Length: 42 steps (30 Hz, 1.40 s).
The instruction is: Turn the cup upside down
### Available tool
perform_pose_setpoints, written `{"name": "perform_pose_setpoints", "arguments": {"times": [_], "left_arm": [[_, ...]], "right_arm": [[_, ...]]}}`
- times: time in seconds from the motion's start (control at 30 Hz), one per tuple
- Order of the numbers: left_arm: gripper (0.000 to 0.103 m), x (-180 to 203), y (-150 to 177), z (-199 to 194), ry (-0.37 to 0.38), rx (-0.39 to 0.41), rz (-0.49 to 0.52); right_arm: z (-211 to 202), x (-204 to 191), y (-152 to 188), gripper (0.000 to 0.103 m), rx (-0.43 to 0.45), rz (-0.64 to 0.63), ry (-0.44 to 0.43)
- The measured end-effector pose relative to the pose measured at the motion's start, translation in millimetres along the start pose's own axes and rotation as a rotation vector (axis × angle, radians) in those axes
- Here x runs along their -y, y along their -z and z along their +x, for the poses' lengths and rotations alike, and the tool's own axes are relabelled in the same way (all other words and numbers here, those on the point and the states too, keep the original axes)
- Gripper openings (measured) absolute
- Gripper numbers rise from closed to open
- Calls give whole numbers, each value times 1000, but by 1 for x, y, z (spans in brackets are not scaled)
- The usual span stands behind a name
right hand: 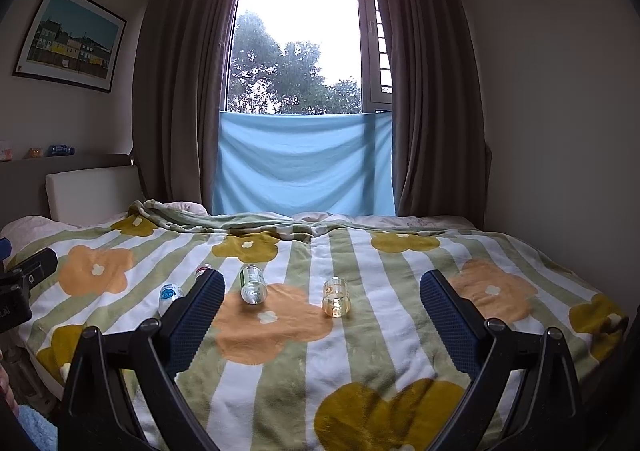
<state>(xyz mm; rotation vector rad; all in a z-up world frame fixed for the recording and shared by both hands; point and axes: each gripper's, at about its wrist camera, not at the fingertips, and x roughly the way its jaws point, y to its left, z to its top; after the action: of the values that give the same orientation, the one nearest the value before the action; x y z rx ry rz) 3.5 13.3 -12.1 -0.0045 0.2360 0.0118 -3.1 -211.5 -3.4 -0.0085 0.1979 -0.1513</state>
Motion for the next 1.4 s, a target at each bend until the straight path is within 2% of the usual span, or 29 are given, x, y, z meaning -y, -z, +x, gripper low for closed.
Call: {"name": "perform_pose_setpoints", "arguments": {"times": [1.03, 1.4], "left_arm": [[103, 4, 2, -2, 6, 10, 0], [103, 17, -9, 12, 15, -18, 8]], "right_arm": [[0, -1, -4, 98, -4, 1, -1], [22, 5, -14, 98, -68, -6, 6]]}}
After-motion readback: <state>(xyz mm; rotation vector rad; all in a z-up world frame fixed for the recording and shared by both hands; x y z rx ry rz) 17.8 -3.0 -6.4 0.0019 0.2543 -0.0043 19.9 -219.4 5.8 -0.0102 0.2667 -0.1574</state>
